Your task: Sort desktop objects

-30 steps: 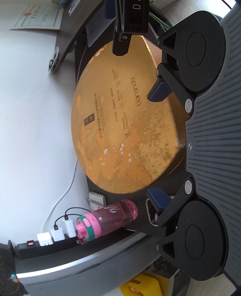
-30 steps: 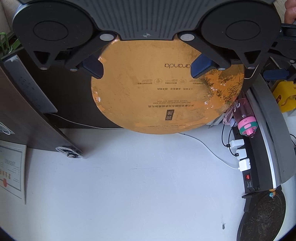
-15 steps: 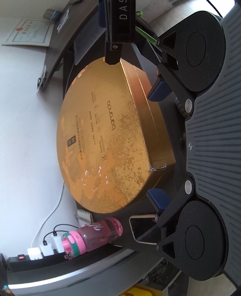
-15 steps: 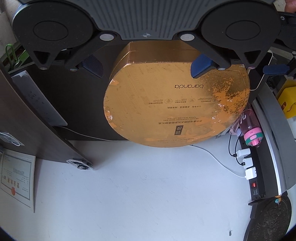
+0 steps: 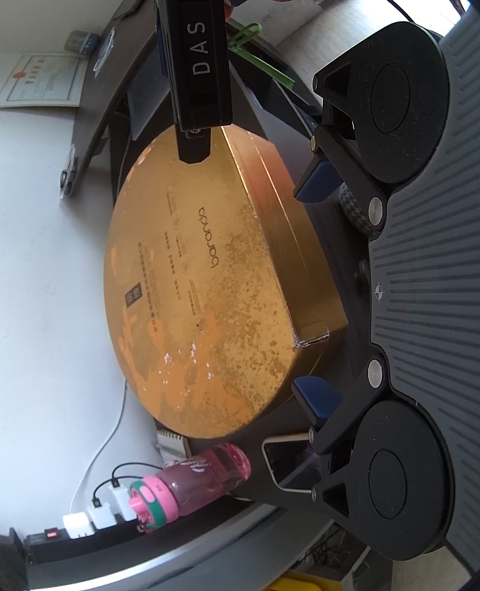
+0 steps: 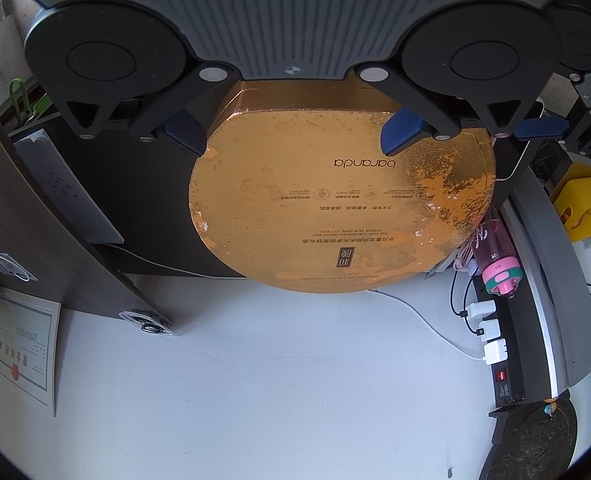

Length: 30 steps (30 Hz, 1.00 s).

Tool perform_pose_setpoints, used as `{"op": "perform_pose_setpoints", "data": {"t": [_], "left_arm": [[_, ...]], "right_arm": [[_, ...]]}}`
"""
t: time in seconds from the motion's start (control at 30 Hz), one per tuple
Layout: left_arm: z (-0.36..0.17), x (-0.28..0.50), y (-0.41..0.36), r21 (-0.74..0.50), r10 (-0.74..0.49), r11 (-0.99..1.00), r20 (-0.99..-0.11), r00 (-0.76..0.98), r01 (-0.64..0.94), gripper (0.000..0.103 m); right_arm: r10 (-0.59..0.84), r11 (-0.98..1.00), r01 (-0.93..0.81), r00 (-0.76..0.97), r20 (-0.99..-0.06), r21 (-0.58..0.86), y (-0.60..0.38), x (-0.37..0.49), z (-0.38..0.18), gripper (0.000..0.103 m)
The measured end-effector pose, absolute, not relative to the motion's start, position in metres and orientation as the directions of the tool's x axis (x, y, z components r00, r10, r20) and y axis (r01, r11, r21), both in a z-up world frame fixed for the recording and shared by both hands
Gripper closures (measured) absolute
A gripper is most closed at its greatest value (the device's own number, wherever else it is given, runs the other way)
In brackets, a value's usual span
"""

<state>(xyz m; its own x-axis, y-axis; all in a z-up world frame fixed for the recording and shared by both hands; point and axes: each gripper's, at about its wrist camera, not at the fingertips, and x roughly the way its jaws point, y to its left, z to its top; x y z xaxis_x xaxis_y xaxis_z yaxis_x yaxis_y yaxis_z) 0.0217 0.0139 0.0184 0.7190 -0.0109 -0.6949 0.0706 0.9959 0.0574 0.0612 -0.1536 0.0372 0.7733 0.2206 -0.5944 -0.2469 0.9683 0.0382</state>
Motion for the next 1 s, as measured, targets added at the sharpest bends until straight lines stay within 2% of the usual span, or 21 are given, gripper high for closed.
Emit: {"op": "perform_pose_setpoints", "data": {"t": [1.0], "left_arm": [[0.015,0.030,0.008,0.068,0.011,0.996,-0.711,0.703,0.052,0.000]], "right_arm": [[0.216,0.974,-0.214,0.779,-0.589,0.074,-0.169,0.062,0.032,0.001]]}}
